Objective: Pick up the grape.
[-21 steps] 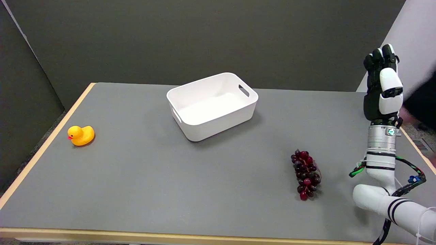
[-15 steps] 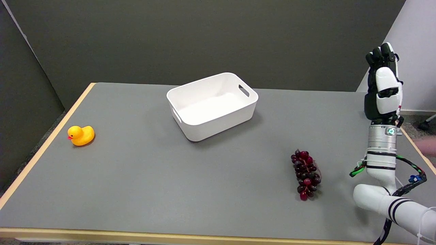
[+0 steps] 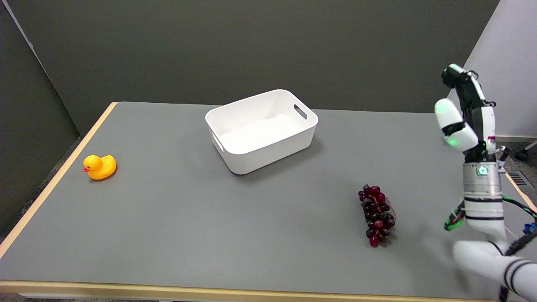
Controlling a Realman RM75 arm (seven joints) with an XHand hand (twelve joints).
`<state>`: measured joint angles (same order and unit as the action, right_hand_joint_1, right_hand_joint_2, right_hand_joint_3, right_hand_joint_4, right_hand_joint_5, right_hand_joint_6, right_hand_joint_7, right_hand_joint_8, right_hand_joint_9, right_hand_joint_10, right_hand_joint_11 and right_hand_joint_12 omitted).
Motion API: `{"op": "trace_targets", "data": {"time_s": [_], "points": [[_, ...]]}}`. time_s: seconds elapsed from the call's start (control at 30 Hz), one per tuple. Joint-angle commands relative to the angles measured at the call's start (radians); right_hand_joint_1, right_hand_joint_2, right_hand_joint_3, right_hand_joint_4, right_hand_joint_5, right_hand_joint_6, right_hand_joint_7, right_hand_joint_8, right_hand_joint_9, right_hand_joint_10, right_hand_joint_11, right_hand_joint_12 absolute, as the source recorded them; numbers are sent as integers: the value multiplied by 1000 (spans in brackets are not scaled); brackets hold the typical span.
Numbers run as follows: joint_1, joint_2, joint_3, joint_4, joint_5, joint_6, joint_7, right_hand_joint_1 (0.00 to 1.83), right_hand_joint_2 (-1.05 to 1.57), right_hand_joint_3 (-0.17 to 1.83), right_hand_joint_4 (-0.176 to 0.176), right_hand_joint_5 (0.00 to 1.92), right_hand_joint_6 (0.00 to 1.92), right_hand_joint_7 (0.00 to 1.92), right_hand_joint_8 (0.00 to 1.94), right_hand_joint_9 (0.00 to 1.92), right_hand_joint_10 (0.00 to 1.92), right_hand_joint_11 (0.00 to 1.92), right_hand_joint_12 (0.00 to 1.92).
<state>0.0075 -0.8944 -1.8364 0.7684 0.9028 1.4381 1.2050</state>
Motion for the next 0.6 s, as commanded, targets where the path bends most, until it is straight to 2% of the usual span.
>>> {"op": "trace_targets", "data": {"time_s": [0.03, 0.17, 0.27, 0.53, 0.6], "points": [[-474, 8, 91, 342, -39, -54, -680, 488, 692, 788, -65, 295, 511, 387, 445, 212, 863, -1, 328], [-510, -17, 17, 363, -31, -43, -794, 496, 684, 781, -74, 307, 534, 406, 475, 241, 904, -1, 533], [-540, -21, -47, 400, 21, -24, -921, 463, 619, 922, -81, 299, 602, 393, 575, 287, 887, -1, 637], [-549, -17, -295, 499, 79, 181, -1168, 440, 601, 905, -79, 311, 621, 411, 589, 314, 916, -1, 724], [-530, -16, -357, 540, 73, 205, -1266, 464, 644, 815, -82, 324, 593, 434, 542, 285, 977, -1, 721]]}}
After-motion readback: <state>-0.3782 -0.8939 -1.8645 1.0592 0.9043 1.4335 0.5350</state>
